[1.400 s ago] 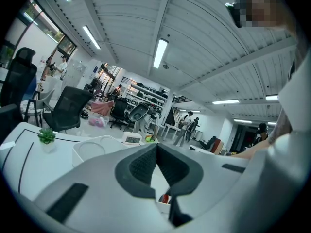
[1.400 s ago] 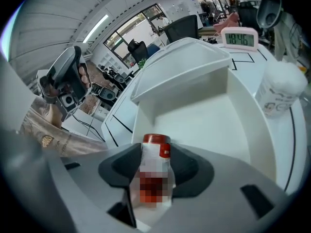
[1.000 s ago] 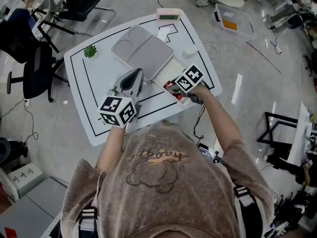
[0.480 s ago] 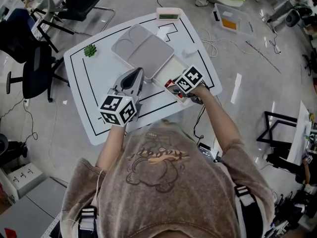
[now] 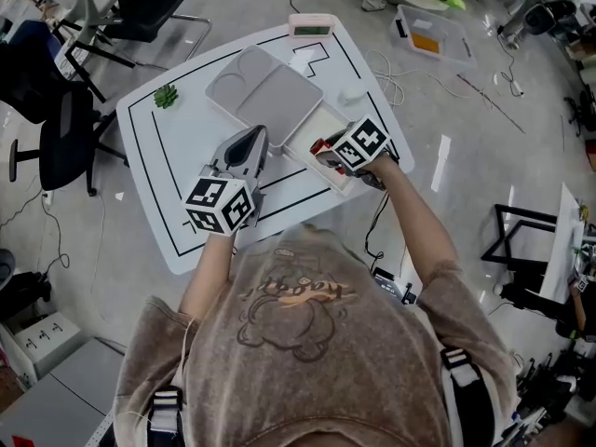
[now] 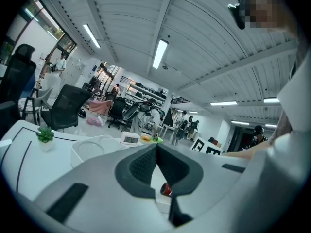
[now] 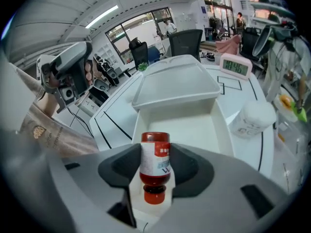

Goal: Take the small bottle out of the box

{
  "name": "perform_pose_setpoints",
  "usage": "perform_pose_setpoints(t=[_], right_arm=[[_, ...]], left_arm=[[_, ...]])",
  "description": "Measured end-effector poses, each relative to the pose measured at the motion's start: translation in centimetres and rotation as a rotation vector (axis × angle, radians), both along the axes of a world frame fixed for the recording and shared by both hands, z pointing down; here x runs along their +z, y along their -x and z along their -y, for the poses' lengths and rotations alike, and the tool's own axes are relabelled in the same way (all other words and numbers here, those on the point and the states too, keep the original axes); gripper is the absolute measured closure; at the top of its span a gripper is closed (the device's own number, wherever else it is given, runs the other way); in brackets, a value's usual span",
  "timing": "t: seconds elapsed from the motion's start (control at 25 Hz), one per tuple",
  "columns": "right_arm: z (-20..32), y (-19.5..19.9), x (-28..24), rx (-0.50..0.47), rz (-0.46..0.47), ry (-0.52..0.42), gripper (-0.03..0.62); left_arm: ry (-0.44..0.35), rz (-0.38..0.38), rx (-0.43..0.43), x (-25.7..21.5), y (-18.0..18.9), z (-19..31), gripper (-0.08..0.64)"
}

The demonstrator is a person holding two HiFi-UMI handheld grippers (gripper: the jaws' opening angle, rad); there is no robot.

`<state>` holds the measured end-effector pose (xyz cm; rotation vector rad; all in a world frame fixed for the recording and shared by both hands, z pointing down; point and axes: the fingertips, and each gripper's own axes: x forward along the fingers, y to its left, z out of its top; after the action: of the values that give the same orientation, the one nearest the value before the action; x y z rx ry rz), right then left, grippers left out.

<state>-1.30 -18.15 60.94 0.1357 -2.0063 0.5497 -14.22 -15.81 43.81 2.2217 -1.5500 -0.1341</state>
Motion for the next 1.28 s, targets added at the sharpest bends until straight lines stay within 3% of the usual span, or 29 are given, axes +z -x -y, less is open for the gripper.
perform_pose_setpoints(t=[0.44,0.8,1.0,1.28], right_arm=[[2.1,-1.9,-9.2,0.124,0.246,-0.272,0.397],[2.5,-7.4,-15.5,0.440,0.470,-0.502,0.397],[2.1,-10.9,-16.7,0.597,0.572,-0.566,0.399],[1.5,-15.4,-16.8,0.776,0.613,-0.694,0.397]], left_arm=[[-0.024,0.018,0.097,-0.5,-3.5,1.3,0.552],[-0.032,0.041,0.179,-0.6,-7.0,2.1,0.552],[-0.035,0.048,0.204,-0.3,-8.5,2.5,0.552],[-0.037,0.048,0.214,0.4,-9.5,2.6,0.552]])
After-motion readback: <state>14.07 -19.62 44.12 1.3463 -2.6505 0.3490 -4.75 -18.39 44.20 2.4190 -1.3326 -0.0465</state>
